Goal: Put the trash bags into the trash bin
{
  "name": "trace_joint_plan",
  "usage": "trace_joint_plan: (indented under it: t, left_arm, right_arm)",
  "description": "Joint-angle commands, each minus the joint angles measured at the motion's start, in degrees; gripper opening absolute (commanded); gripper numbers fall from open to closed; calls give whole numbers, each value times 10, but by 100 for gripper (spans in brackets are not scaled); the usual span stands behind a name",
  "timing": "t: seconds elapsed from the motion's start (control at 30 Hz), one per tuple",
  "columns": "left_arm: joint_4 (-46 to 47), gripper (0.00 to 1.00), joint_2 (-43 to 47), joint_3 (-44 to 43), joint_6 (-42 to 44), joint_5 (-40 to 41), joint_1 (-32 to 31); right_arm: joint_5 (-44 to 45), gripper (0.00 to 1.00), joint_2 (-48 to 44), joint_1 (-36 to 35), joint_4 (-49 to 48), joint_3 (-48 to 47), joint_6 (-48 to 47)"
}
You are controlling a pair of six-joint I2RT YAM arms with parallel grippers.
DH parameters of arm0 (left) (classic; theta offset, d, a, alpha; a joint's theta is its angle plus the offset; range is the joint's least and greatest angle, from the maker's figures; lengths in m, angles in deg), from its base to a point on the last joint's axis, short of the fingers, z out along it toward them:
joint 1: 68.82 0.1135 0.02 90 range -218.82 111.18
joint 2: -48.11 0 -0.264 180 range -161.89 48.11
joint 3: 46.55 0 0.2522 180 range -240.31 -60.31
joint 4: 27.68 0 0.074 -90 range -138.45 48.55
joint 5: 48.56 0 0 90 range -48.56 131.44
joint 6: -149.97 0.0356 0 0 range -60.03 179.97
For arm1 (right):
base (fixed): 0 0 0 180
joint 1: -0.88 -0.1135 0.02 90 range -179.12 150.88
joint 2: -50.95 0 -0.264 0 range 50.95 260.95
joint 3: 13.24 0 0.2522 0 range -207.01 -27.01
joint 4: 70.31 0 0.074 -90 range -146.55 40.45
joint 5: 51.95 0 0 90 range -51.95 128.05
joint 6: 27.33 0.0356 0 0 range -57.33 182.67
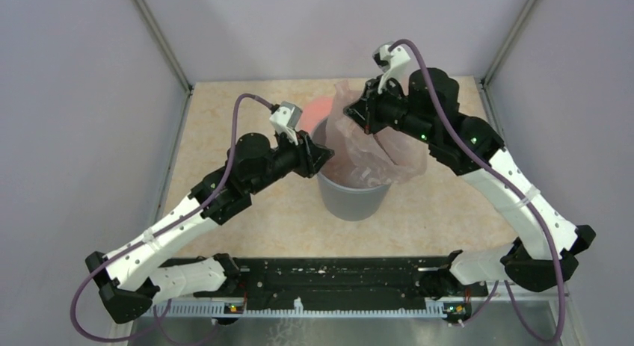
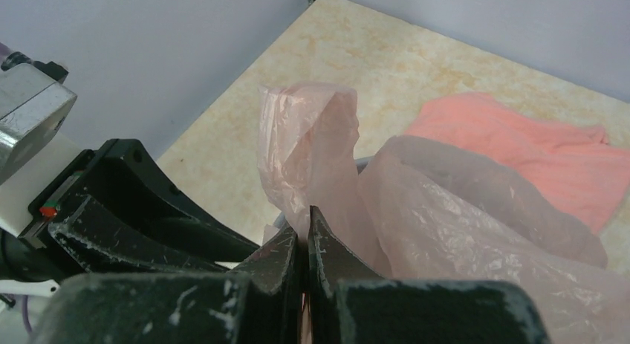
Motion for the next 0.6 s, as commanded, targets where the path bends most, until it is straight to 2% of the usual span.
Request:
trace_joint_plan:
  t: [0.0, 0.03, 0.07, 0.3, 0.43, 0.57]
  left_arm:
    - [22, 36, 25, 11, -19, -24, -1]
    - [23, 36, 30, 13, -22, -39, -1]
    - [23, 36, 36, 15, -26, -41, -1]
    - [20, 37, 78, 33, -43, -48, -1]
    - [24, 39, 91, 35, -51, -48, -1]
    - [40, 43, 97, 37, -61, -44, -1]
  right_arm:
    - [65, 0, 11, -43, -35, 11, 1]
    - [73, 1, 14, -50, -34, 10, 0]
    - [76, 6, 16, -55, -32, 9, 0]
    - [72, 45, 15, -77, -17, -3, 2]
    - [64, 55, 13, -85, -7, -17, 2]
    - [54, 61, 13, -86, 2, -29, 4]
